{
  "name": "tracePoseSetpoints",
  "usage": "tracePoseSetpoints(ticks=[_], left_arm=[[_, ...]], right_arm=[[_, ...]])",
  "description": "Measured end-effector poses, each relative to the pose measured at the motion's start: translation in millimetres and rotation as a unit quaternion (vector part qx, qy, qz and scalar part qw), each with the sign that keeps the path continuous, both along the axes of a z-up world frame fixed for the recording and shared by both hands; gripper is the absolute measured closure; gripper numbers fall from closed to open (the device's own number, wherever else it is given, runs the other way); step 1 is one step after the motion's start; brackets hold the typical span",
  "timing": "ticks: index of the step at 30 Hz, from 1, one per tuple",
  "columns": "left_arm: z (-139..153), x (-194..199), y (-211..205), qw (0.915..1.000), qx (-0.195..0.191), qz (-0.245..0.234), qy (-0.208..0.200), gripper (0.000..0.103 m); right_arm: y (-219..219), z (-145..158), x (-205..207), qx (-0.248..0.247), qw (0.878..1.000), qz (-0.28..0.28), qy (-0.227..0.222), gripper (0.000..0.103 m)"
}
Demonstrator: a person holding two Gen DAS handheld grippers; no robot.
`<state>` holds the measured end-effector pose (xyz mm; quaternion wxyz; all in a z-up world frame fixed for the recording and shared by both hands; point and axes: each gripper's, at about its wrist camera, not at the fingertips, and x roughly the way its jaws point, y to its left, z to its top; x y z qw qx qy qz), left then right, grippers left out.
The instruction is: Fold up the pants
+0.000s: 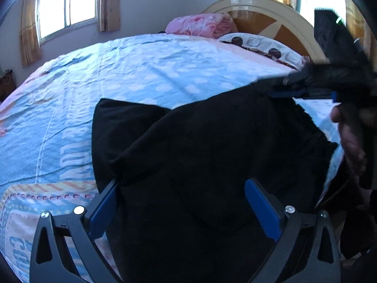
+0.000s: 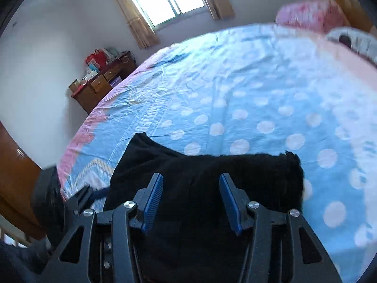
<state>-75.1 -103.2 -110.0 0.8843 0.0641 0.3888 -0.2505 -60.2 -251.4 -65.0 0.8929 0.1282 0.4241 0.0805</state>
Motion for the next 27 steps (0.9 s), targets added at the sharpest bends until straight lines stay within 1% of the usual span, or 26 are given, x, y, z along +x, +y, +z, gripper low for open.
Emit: tracePoseSetpoints(ticks=[1,2,3,4,5,8,9,10,11,12,13,14,15,17,18,19,20,21,22,23,24,25,26,27], left_arm=[[4,6,6,0.9999,-0.014,-0.001,0.007,0.000],[10,10,12,0.9997,-0.024,-0.001,0.005,0.000],[15,13,20,0.9996,-0.028,0.004,-0.002,0.000],[24,21,33,0.9994,-0.022,0.019,-0.017,0.000],[30,27,41,0.9991,-0.018,0.027,-0.026,0.000],[42,58,67,0.9982,-0.003,0.046,-0.037,0.000],[47,70,72,0.9984,-0.006,0.040,-0.040,0.000],[48,80,73,0.9990,-0.010,0.026,-0.035,0.000],[48,96,72,0.9998,-0.017,0.004,-0.013,0.000],[49,106,72,0.9996,-0.026,-0.005,0.005,0.001],[51,113,72,0.9986,-0.046,-0.020,0.019,0.001],[52,119,67,0.9957,-0.065,-0.053,0.038,0.001],[51,124,61,0.9939,-0.069,-0.070,0.050,0.001],[42,134,50,0.9961,-0.037,-0.055,0.058,0.005],[35,138,43,0.9958,-0.018,-0.062,0.066,0.015],[31,138,38,0.9950,-0.010,-0.066,0.074,0.033],[24,139,35,0.9936,-0.006,-0.070,0.088,0.041],[20,137,33,0.9927,-0.007,-0.074,0.095,0.045],[17,135,30,0.9931,-0.003,-0.079,0.087,0.047],[17,133,29,0.9940,0.002,-0.076,0.078,0.053],[16,132,31,0.9949,0.006,-0.072,0.071,0.071],[17,133,34,0.9952,0.000,-0.069,0.070,0.077],[18,134,38,0.9949,-0.009,-0.070,0.072,0.078],[17,134,41,0.9952,-0.007,-0.071,0.067,0.079]], right_arm=[[-8,-9,6,-0.007,1.000,-0.018,0.018,0.051],[-15,-20,12,0.010,0.999,-0.022,0.039,0.051],[-24,-29,14,0.038,0.998,-0.024,0.053,0.052],[-27,-29,12,0.045,0.998,-0.024,0.048,0.052],[-23,-24,9,0.036,0.998,-0.016,0.043,0.052],[-5,-7,-2,-0.022,0.999,-0.007,0.026,0.051],[3,0,-5,-0.031,0.999,0.002,0.019,0.051],[7,4,-6,-0.030,0.999,0.010,0.014,0.051],[15,9,-7,-0.023,0.999,0.026,0.008,0.051],[22,11,-9,-0.017,0.999,0.038,0.007,0.051],[28,13,-11,-0.017,0.999,0.047,0.007,0.051],[36,13,-14,-0.020,0.998,0.056,0.006,0.051],[43,12,-17,-0.027,0.997,0.067,0.004,0.051],[52,9,-24,-0.043,0.996,0.080,0.001,0.051],[54,9,-26,-0.046,0.995,0.083,-0.002,0.051],[55,7,-28,-0.045,0.995,0.084,-0.004,0.051],[55,5,-29,-0.042,0.995,0.085,-0.005,0.051],[55,2,-28,-0.037,0.996,0.084,0.000,0.051],[54,-2,-28,-0.035,0.996,0.082,0.005,0.051],[53,-5,-28,-0.036,0.996,0.081,0.009,0.051],[52,-11,-26,-0.043,0.996,0.080,0.017,0.051],[51,-15,-26,-0.052,0.995,0.079,0.023,0.051],[49,-20,-25,-0.058,0.995,0.076,0.029,0.051],[45,-27,-23,-0.062,0.995,0.072,0.039,0.051]])
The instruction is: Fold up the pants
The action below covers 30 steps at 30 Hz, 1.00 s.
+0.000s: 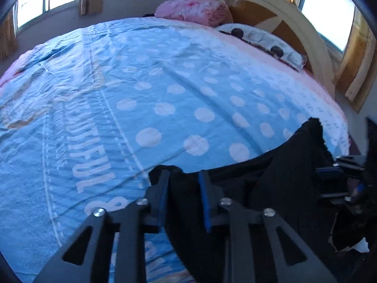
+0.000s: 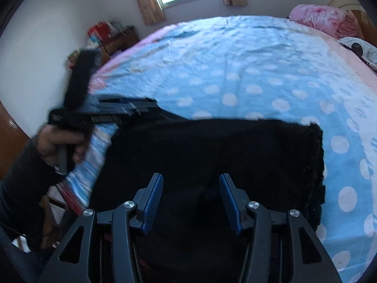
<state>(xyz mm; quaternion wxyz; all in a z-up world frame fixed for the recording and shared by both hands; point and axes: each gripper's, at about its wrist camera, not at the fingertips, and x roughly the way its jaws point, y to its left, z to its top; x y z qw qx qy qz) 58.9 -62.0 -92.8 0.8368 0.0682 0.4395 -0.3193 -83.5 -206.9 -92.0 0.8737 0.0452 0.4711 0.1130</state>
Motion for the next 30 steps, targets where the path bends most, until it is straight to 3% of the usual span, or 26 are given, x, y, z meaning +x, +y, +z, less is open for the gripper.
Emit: tracePoseSetpoints(ticks=[2,5,8,11,15,17,19,22,24,28,30], left_arm=[[-6,4,4,0.9998,0.013,0.013,-0.007,0.080],[-15,12,18,0.9982,-0.036,0.040,0.029,0.079],[-20,16,27,0.9929,-0.085,0.063,0.055,0.079],[-22,17,25,0.9925,-0.091,0.063,0.051,0.078],[-13,18,26,0.9932,-0.089,0.065,0.040,0.073],[1,12,32,0.9937,-0.078,0.080,0.009,0.063],[17,2,43,0.9923,-0.073,0.096,-0.030,0.035],[32,-22,48,0.9899,-0.097,0.089,-0.053,0.027],[35,-36,40,0.9917,-0.096,0.067,-0.053,0.027],[21,-57,6,0.9964,-0.072,0.017,-0.042,0.027],[4,-57,-13,0.9979,-0.004,0.021,-0.061,0.027]], right_arm=[[-9,-6,1,0.018,1.000,0.000,0.002,0.051],[-11,-7,1,0.023,1.000,0.002,0.001,0.051],[8,-7,-2,-0.039,0.999,0.024,0.001,0.051],[18,-9,-3,-0.081,0.996,0.043,0.003,0.051],[4,-8,1,-0.041,0.999,0.029,0.005,0.051],[-4,5,-6,-0.024,0.999,0.003,-0.020,0.051],[-7,16,-17,-0.007,0.999,-0.002,-0.039,0.051],[-8,27,-39,0.056,0.997,0.021,-0.055,0.051],[1,28,-52,0.065,0.995,0.045,-0.056,0.051],[23,13,-63,0.018,0.996,0.072,-0.041,0.051],[27,-3,-62,-0.024,0.998,0.057,-0.025,0.051]])
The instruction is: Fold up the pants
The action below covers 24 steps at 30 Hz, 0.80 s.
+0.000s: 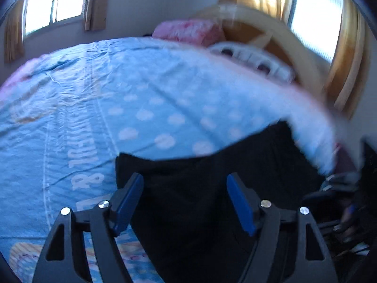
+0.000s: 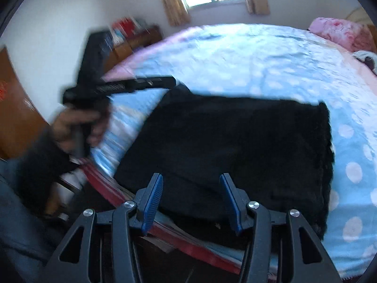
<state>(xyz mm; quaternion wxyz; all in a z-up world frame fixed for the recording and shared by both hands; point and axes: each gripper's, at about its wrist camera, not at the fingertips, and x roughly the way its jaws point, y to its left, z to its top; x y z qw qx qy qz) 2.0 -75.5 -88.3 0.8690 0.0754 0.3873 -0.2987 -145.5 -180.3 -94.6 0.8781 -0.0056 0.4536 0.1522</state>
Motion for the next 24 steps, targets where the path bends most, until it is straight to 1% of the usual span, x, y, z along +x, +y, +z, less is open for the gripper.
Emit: tracePoseSetpoints(ticks=[1,2,3,4,5,6,7,8,10,11,13,15,16,17,18,19,20,21,23,24], left_arm=[[-6,1,-8,0.9990,0.038,0.009,-0.021,0.026],[-10,4,-14,0.9974,0.060,0.009,-0.037,0.025],[-12,8,-18,0.9961,0.075,0.011,-0.046,0.025],[-11,15,-20,0.9941,0.089,0.024,-0.056,0.022],[-10,21,-22,0.9925,0.101,0.034,-0.061,0.017],[-9,28,-23,0.9915,0.107,0.041,-0.063,0.013],[-9,32,-21,0.9920,0.102,0.047,-0.058,0.014],[-6,37,-16,0.9944,0.081,0.051,-0.044,0.014],[2,37,-4,0.9966,0.049,0.055,-0.035,0.014],[4,36,0,0.9960,0.051,0.062,-0.040,0.014],[3,34,9,0.9934,0.070,0.074,-0.053,0.014],[-7,39,15,0.9908,0.092,0.085,-0.050,0.013],[-14,45,18,0.9918,0.087,0.087,-0.036,0.012],[-20,52,21,0.9933,0.073,0.087,-0.020,0.011],[-24,57,23,0.9938,0.064,0.091,-0.008,0.009],[-26,59,24,0.9939,0.055,0.096,-0.002,0.009],[-26,60,24,0.9941,0.043,0.099,0.006,0.009],[-26,58,24,0.9939,0.041,0.102,0.010,0.009],[-20,52,26,0.9933,0.036,0.109,0.008,0.010],[-16,47,27,0.9933,0.034,0.110,0.002,0.010]], right_arm=[[-3,-7,1,-0.009,1.000,-0.007,0.010,0.051],[-8,-13,2,-0.014,1.000,-0.019,0.018,0.051],[-14,-17,3,-0.005,0.999,-0.028,0.024,0.051],[-19,-19,3,0.013,0.999,-0.032,0.024,0.051],[-20,-18,4,0.020,0.999,-0.035,0.023,0.051],[-19,-17,2,0.016,0.999,-0.034,0.023,0.051],[-17,-18,2,0.008,0.999,-0.032,0.022,0.051],[-14,-19,2,-0.001,0.999,-0.028,0.020,0.051],[-10,-19,1,-0.013,0.999,-0.025,0.016,0.051],[-10,-17,0,-0.011,1.000,-0.024,0.012,0.051],[-12,-8,-7,0.007,1.000,-0.023,-0.005,0.051],[-20,2,-16,0.040,0.999,-0.018,-0.023,0.051],[-26,0,-15,0.051,0.998,-0.019,-0.015,0.051],[-31,-5,-12,0.049,0.998,-0.026,-0.004,0.051],[-40,-15,-8,0.056,0.998,-0.036,0.014,0.051],[-47,-22,-7,0.074,0.996,-0.041,0.027,0.051],[-53,-24,-9,0.095,0.994,-0.045,0.029,0.051],[-55,-22,-10,0.104,0.993,-0.047,0.028,0.051],[-57,-12,-16,0.113,0.992,-0.054,0.023,0.051],[-56,-6,-25,0.108,0.993,-0.055,0.009,0.051]])
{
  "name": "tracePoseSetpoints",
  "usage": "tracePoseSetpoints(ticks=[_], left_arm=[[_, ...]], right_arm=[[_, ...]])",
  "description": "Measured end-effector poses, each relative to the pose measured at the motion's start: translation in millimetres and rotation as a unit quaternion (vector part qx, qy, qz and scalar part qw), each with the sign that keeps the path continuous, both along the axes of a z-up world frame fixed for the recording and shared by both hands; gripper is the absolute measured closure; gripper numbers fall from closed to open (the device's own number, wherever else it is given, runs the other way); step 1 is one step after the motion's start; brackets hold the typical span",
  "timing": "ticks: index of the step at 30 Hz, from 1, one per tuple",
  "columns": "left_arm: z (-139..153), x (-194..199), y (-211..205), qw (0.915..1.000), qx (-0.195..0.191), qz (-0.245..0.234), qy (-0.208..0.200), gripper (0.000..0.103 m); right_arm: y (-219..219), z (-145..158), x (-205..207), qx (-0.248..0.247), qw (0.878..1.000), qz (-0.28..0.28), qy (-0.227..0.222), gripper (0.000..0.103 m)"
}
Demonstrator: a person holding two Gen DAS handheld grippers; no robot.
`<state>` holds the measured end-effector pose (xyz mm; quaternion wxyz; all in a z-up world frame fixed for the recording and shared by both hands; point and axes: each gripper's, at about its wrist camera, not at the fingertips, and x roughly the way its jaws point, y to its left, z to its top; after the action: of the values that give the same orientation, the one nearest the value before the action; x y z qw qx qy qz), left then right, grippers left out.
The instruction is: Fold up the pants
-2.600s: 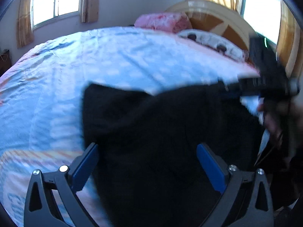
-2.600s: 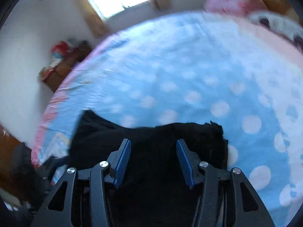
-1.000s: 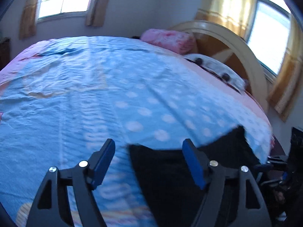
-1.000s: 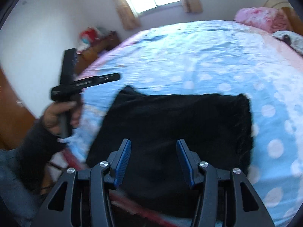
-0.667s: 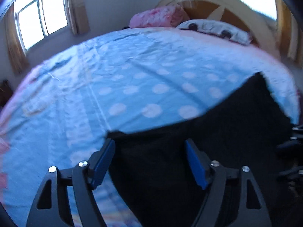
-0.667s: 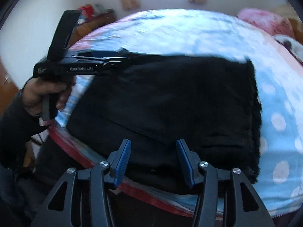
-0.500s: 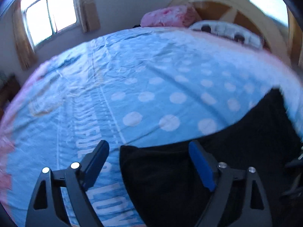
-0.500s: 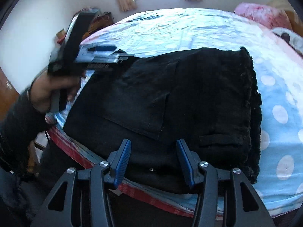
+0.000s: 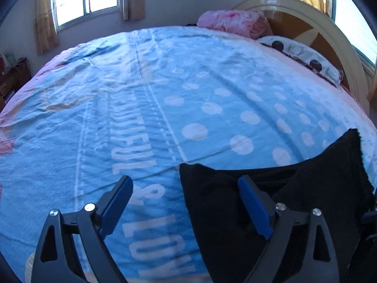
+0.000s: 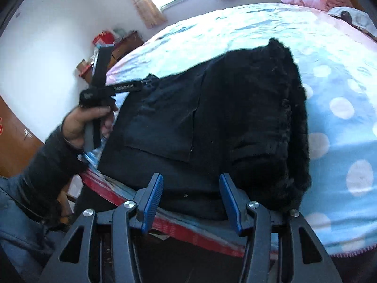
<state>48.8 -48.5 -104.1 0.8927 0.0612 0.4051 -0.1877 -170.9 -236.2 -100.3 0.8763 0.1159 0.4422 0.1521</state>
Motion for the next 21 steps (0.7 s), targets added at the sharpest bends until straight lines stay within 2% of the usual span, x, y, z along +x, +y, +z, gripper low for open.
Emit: tracePoseSetpoints(ticks=[2,6,8,11,13,14,16,19,21], left_arm=[[13,-16,4,0.9997,0.003,0.005,-0.024,0.010],[29,-48,7,0.9989,-0.009,0.016,-0.044,0.008],[31,-64,2,0.9988,-0.007,0.019,-0.045,0.008],[24,-77,-8,0.9987,0.016,0.015,-0.046,0.008],[11,-77,-13,0.9993,0.022,0.012,-0.027,0.008],[5,-77,-13,0.9995,0.022,0.013,-0.019,0.008],[-4,-77,-12,0.9997,0.018,0.015,-0.012,0.008],[-7,-75,-7,0.9998,0.001,0.021,-0.001,0.005],[-7,-76,-7,0.9997,0.004,0.024,-0.005,0.004]], right_arm=[[0,11,-8,-0.026,0.999,-0.011,-0.025,0.051],[-18,28,-19,-0.064,0.993,-0.070,-0.075,0.051],[-28,25,-13,-0.072,0.990,-0.097,-0.070,0.051],[-31,16,-3,-0.067,0.992,-0.090,-0.057,0.051],[-29,-1,8,-0.088,0.992,-0.089,-0.013,0.051],[-31,-6,10,-0.087,0.992,-0.092,-0.009,0.051],[-35,-8,10,-0.076,0.993,-0.090,-0.016,0.051],[-34,-8,9,-0.083,0.993,-0.084,-0.018,0.051],[-31,-8,8,-0.089,0.992,-0.082,-0.020,0.051]])
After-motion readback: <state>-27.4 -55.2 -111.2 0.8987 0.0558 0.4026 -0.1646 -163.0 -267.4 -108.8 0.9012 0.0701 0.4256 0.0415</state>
